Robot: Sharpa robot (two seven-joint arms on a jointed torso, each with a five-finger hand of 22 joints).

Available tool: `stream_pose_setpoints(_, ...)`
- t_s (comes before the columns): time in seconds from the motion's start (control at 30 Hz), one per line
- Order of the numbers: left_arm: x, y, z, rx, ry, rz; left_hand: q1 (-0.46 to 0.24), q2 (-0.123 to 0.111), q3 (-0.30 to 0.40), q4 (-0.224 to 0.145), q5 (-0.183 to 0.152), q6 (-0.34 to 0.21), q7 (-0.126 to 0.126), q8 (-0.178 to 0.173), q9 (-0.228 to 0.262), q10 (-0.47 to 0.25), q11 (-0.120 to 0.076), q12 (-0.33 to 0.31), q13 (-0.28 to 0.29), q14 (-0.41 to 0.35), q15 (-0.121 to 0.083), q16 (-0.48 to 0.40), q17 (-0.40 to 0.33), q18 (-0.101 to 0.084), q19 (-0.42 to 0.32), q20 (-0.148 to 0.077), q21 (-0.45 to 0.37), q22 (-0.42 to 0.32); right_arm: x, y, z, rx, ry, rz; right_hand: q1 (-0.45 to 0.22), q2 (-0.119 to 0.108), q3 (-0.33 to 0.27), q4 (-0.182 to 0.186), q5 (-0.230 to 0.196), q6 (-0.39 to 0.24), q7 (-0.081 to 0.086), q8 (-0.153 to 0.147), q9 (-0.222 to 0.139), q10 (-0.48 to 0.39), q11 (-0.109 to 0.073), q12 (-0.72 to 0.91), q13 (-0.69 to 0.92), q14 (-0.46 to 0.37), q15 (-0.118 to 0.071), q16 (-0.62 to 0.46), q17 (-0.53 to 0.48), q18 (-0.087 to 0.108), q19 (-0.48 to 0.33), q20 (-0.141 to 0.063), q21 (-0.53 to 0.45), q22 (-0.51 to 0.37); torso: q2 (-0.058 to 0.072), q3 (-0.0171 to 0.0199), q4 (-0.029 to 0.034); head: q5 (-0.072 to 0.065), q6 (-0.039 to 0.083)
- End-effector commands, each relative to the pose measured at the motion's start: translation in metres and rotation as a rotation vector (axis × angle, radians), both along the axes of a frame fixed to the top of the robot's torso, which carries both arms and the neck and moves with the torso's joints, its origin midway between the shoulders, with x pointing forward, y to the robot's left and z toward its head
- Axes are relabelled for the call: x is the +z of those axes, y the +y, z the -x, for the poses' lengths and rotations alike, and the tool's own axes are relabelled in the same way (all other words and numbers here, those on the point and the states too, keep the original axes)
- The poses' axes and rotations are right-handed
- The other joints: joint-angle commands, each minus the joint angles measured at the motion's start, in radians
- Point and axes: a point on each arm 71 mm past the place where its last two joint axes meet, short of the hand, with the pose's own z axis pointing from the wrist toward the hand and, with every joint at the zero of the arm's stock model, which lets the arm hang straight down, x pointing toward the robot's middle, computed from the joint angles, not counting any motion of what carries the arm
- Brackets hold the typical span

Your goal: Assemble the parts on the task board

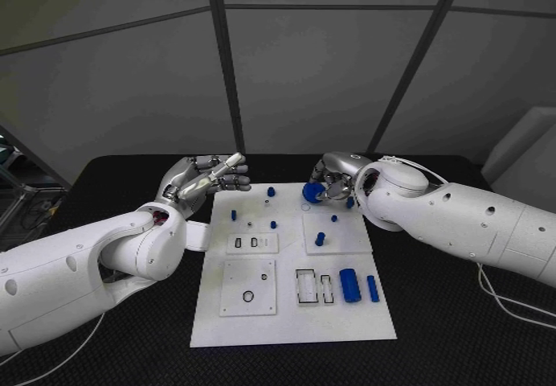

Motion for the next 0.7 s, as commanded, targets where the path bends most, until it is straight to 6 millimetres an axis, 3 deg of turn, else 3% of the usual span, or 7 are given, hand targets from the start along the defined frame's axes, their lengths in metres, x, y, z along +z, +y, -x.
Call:
stream_pose_setpoints(0.03, 0.002, -0.001, 0.0, -0.013, -0.009, 0.001, -0.001, 0.006, 0.001, -0.005, -0.004, -0.002, 0.002, -0.005, 0.001, -0.007, 0.002, -0.005, 0.0, -0.009, -0.001, -0.007, 0.001, -0.013, -0.004, 0.005, 0.0, -0.001, 0.012, 0.016, 0.008, 0.049, -0.116, -0.007, -0.023, 0.0, 0.01, 0.002, 0.002, 0.058, -0.023, 0.013, 0.009, 0.004, 0.0, 0.005, 0.001, 0.07, -0.008, 0.004, 0.085, -0.013, 0.008, 0.002, 0.005, 0.039, 0.001, -0.0001, -0.0004, 0.001, 0.004)
stream_pose_setpoints(0.27, 0.002, -0.001, 0.0, -0.014, -0.009, 0.002, -0.001, 0.006, 0.001, -0.005, -0.004, -0.002, 0.002, -0.005, 0.001, -0.007, 0.002, -0.005, 0.0, -0.009, -0.001, -0.007, 0.001, -0.013, -0.004, 0.005, 0.0, -0.001, 0.017, 0.049, 0.017, 0.107, -0.151, -0.014, -0.032, -0.006, 0.015, 0.003, -0.001, 0.058, -0.022, 0.008, 0.007, 0.004, 0.0, 0.005, 0.001, 0.07, -0.008, 0.003, 0.085, -0.013, 0.008, 0.001, 0.005, 0.039, 0.002, -0.0003, 0.005, -0.002, 0.005)
stream_pose_setpoints(0.4, 0.002, -0.001, 0.0, -0.013, -0.009, 0.002, -0.001, 0.006, 0.001, -0.005, -0.004, -0.002, 0.002, -0.005, 0.001, -0.007, 0.002, -0.005, 0.0, -0.009, -0.001, -0.007, 0.001, -0.013, -0.004, 0.005, 0.0, -0.001, 0.015, 0.063, 0.018, 0.128, -0.154, -0.016, -0.033, -0.007, 0.017, 0.003, -0.001, 0.058, -0.022, 0.006, 0.007, 0.004, 0.0, 0.005, 0.002, 0.069, -0.008, 0.003, 0.084, -0.013, 0.008, 0.001, 0.005, 0.039, 0.002, 0.0, 0.0015, 0.005, 0.005)
stream_pose_setpoints(0.7, 0.001, 0.001, -0.002, -0.005, -0.01, -0.001, -0.001, 0.006, 0.001, -0.006, -0.004, -0.002, 0.002, -0.005, 0.001, -0.007, 0.002, -0.005, 0.0, -0.009, -0.001, -0.008, 0.001, -0.013, -0.005, 0.006, -0.001, -0.002, 0.003, 0.088, 0.016, 0.153, -0.126, 0.009, -0.046, -0.014, 0.025, 0.004, -0.005, 0.056, -0.02, -0.004, 0.003, 0.002, 0.001, 0.002, 0.001, 0.069, -0.007, 0.002, 0.082, -0.012, 0.007, 0.001, 0.005, 0.038, 0.003, 0.0011, 0.0024, 0.011, 0.004)
